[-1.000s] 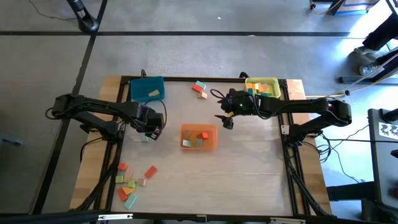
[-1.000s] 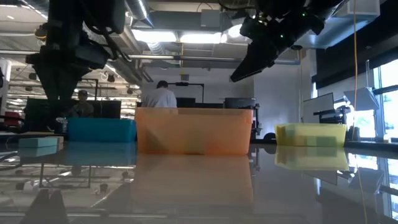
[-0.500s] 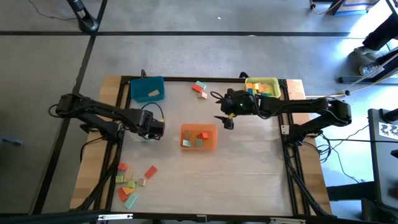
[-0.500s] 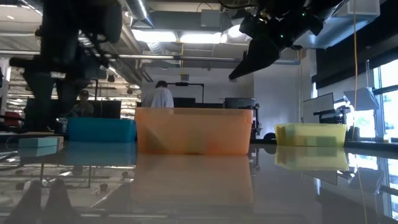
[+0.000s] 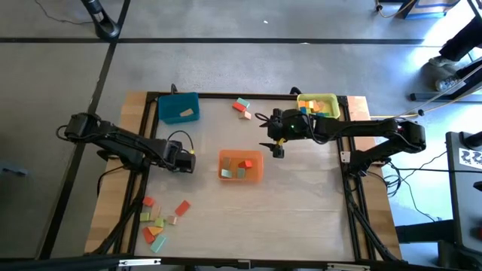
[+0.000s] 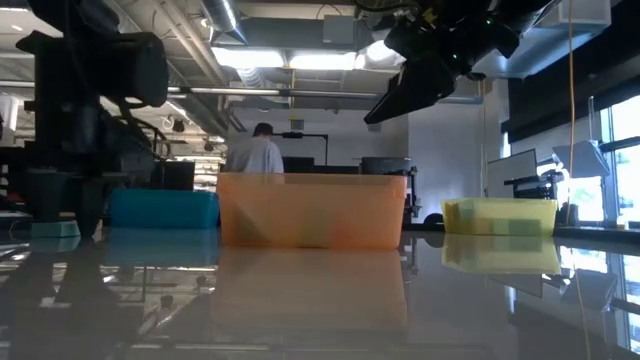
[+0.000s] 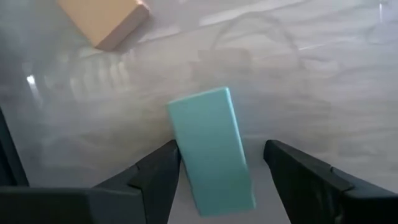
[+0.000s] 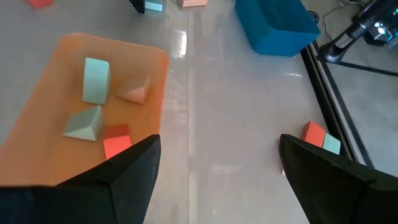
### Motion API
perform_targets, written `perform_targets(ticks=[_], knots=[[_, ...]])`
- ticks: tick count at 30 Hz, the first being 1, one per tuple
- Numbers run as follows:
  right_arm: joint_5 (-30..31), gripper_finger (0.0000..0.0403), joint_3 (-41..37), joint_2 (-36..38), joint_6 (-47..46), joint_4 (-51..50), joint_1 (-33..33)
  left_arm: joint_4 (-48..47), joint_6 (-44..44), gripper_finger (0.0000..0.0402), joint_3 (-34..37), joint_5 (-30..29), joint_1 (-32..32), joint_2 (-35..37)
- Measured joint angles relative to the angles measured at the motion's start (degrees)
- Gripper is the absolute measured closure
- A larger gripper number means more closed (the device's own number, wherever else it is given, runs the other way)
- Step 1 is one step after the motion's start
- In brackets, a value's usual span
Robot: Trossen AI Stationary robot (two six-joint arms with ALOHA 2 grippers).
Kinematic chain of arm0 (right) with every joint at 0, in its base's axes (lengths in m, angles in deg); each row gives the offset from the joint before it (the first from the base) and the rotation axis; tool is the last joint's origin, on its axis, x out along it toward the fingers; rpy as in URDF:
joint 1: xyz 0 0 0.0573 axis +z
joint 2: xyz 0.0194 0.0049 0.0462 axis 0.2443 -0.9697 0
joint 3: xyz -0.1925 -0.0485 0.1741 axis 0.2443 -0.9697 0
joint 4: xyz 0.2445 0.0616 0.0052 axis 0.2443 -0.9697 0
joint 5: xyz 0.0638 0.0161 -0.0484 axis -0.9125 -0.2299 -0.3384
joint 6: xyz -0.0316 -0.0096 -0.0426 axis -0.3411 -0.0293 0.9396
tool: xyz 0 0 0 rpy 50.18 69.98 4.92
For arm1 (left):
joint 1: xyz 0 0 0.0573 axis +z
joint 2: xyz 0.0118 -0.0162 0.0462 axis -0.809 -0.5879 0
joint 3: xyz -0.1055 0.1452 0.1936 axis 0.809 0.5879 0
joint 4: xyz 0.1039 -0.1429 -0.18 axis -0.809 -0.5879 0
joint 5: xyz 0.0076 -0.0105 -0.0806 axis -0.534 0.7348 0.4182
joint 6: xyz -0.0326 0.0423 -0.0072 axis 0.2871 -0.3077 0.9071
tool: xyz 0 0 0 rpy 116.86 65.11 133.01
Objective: Sort blocks by size
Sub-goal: Put the blue rectangular block into the blue bin
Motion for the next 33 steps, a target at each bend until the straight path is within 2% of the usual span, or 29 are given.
perform_targets(ticks=[4, 10, 12, 17, 23, 29, 33], knots=[[0.0, 0.0077, 0.0, 0.0, 2.3, 0.0, 0.0, -0.1, -2.5, 0.0191, 0.1, 0.0, 0.1, 0.0], [0.7, 0.0077, 0.0, 0.0, 3.1, -0.5, 0.0, 0.5, -8.2, 0.0274, 0.2, 0.0, 0.1, 0.2], [1.2, 0.0077, 0.0, 0.0, 2.1, -1.4, 0.0, 0.6, -10.9, 0.0289, 0.0, 0.0, 0.1, 0.7], [1.5, 0.0077, 0.0, 0.0, -1.5, -4.0, 0.0, -0.1, -15.4, 0.0288, -2.7, -1.3, 1.2, 3.3], [1.9, 0.0077, 0.0, 0.0, -5.6, -5.0, 0.0, 0.7, -24.6, 0.0275, -8.1, -6.5, 6.2, 7.7], [5.3, 0.0077, 0.0, 0.0, -8.8, -6.1, 0.0, 4.3, -39.3, 0.028, -12.2, -13.4, 15.5, 10.5], [6.0, 0.0077, 0.0, 0.0, -8.9, -6.2, 0.0, 11.6, -51.1, 0.0276, -12.4, -14.2, 24.1, 10.9]])
